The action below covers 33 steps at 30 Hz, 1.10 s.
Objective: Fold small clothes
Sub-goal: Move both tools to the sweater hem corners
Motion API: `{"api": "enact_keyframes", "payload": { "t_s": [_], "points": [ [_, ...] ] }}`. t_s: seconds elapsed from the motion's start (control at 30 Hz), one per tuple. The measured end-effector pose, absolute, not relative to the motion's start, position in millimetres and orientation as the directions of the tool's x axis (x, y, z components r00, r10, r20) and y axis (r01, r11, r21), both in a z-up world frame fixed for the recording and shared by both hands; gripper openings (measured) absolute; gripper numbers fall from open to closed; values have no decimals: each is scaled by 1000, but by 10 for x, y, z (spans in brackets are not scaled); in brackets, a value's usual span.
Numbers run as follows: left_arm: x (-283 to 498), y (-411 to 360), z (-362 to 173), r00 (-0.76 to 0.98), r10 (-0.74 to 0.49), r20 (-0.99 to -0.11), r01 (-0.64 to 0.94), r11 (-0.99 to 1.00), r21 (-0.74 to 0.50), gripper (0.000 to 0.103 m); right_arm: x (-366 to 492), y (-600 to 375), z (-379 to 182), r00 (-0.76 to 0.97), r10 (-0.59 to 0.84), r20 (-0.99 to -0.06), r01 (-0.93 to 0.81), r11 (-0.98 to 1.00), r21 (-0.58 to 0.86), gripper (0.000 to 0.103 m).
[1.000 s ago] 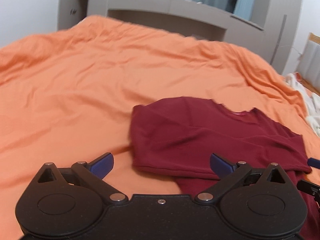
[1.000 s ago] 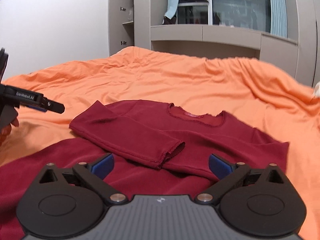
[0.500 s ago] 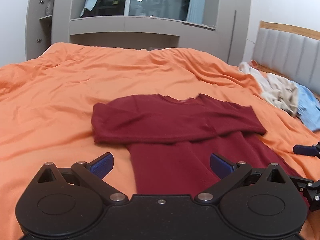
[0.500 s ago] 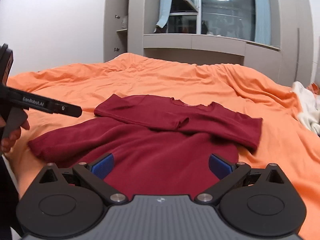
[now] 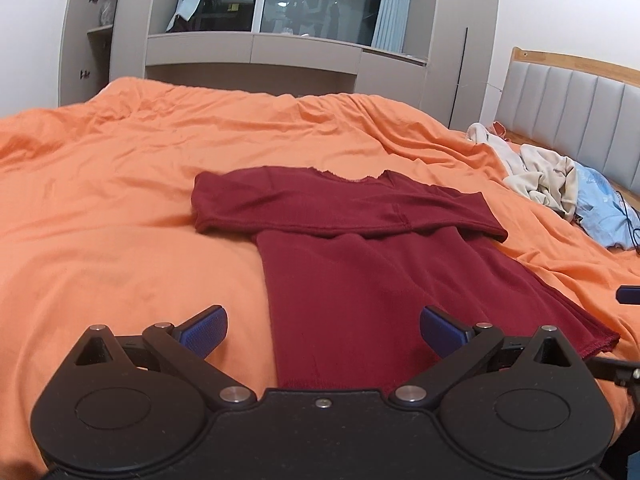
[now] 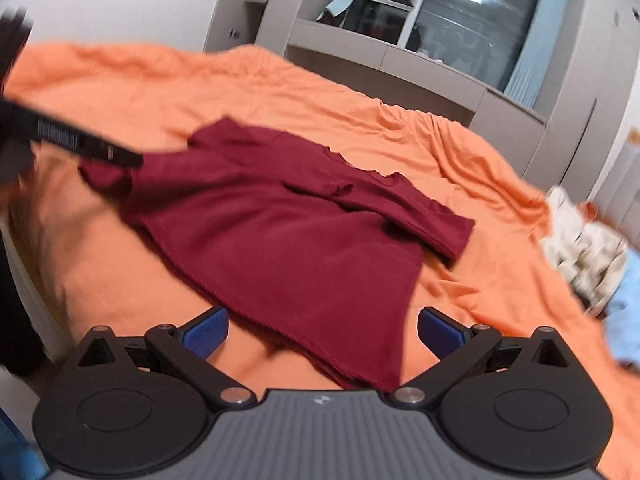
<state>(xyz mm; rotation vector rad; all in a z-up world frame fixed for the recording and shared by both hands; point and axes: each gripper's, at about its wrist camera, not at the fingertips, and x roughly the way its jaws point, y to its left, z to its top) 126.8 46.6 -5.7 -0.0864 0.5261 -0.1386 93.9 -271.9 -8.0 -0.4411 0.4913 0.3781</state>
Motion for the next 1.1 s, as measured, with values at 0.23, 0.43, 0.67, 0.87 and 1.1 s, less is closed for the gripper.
{"api": "enact_keyframes", "payload": {
  "t_s": [0.23,0.43,0.67,0.87,1.1],
  "points": [
    [1249,441,-77,852,-153,-501,111,987,-114,102,1030,-2741,-194,821,198,-535,-408,859,-308,103],
    [1262,446,-87,849,-148,-506,107,988,-110,102,1054,-2666,-298,871,111,-479,-343,834,-431,103],
    [1101,479,-8,870,-193,-454,137,979,-153,102,979,-2573,-344,884,143,-445,-378,778,-502,86],
    [883,356,16,857,-259,-446,223,966,-133,102,953,-2535,-363,861,200,-468,-441,751,-491,43],
    [829,67,-30,842,-236,-485,292,956,41,102,978,-2576,-235,859,262,-440,-454,787,-417,15]
  ]
}}
